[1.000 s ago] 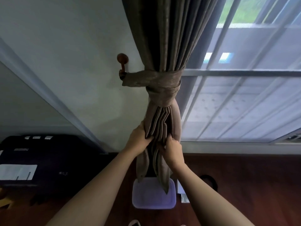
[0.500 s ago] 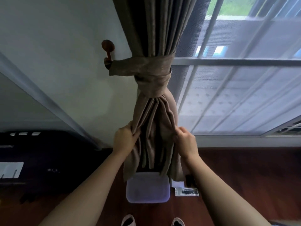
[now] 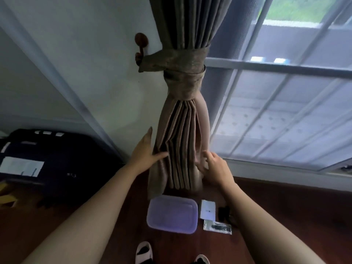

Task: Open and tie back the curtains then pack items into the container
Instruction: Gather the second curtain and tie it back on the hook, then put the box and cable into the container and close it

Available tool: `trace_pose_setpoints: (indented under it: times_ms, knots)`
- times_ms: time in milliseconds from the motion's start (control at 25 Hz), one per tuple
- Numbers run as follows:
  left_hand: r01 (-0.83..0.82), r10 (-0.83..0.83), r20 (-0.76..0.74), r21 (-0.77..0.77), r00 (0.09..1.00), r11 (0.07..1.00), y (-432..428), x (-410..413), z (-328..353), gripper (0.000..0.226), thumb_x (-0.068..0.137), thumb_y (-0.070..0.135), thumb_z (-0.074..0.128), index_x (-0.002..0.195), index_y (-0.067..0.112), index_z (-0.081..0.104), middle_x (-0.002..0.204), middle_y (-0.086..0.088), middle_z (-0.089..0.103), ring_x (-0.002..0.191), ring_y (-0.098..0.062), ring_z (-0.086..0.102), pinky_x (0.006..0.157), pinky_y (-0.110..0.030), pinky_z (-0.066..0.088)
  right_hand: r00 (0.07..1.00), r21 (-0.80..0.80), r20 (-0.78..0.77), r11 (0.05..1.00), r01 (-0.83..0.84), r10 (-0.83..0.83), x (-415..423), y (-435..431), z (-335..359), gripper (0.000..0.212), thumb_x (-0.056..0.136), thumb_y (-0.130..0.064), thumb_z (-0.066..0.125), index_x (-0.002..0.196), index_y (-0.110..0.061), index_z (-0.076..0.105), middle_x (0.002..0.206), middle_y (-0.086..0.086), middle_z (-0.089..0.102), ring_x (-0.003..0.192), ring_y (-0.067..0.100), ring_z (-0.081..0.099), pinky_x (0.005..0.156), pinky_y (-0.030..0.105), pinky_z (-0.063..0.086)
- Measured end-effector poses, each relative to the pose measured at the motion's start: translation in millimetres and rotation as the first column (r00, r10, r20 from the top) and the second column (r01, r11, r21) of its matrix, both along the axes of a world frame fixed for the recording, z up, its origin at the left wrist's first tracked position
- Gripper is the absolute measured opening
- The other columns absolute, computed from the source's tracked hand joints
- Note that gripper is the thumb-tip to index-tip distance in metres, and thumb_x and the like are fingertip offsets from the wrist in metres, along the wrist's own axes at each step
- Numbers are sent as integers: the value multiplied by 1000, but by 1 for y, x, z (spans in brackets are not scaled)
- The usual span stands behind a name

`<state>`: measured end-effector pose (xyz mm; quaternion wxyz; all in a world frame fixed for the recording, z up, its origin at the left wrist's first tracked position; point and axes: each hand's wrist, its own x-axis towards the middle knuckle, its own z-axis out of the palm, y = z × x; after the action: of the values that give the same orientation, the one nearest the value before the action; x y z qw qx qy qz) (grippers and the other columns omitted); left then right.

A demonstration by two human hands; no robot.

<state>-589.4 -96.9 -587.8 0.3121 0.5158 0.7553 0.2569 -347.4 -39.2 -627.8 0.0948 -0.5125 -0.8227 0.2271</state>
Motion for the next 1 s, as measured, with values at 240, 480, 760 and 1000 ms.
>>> trace_pose_setpoints:
  times_ms: [240, 480, 760, 1000]
  knots:
    - [-197, 199, -24, 56, 980, 979, -65, 15, -13, 84, 89, 43, 56, 152, 17, 7, 158, -3, 16, 144, -21, 19, 116, -38, 24, 997, -21, -1, 997, 80, -80, 22, -38, -4, 35, 92, -29, 52, 119, -6, 51, 118, 16, 56, 104, 36, 55, 80, 42, 46]
    - [-130, 125, -42, -141, 991, 981, -132, 43, -52, 73, 96, 43, 44, 152, 19, 4, 160, 2, 6, 146, -18, 13, 116, -36, 22, 985, -148, -19, 975, 167, -171, 42, -119, -33, 48, 94, -41, 48, 128, -8, 46, 122, 12, 53, 115, 30, 50, 89, 38, 42]
    - [17, -49, -129, -240, 990, 971, -206, 76, -193, 70, 98, 43, 37, 152, 16, 1, 159, 5, -1, 146, -11, 1, 116, -29, 13, 984, -256, 28, 951, 176, -174, 73, -211, -149, 91, 83, -74, 21, 143, -6, 28, 143, 11, 39, 132, 22, 37, 105, 28, 30]
    - [-52, 5, -136, -346, 991, 937, -241, 93, -368, 70, 98, 43, 37, 151, 13, 2, 160, 0, 0, 147, -13, 1, 116, -29, 14, 969, -329, 78, 912, 246, -234, 95, -237, -313, 139, 46, -93, -18, 147, -5, 19, 154, 13, 23, 143, 23, 20, 114, 31, 21]
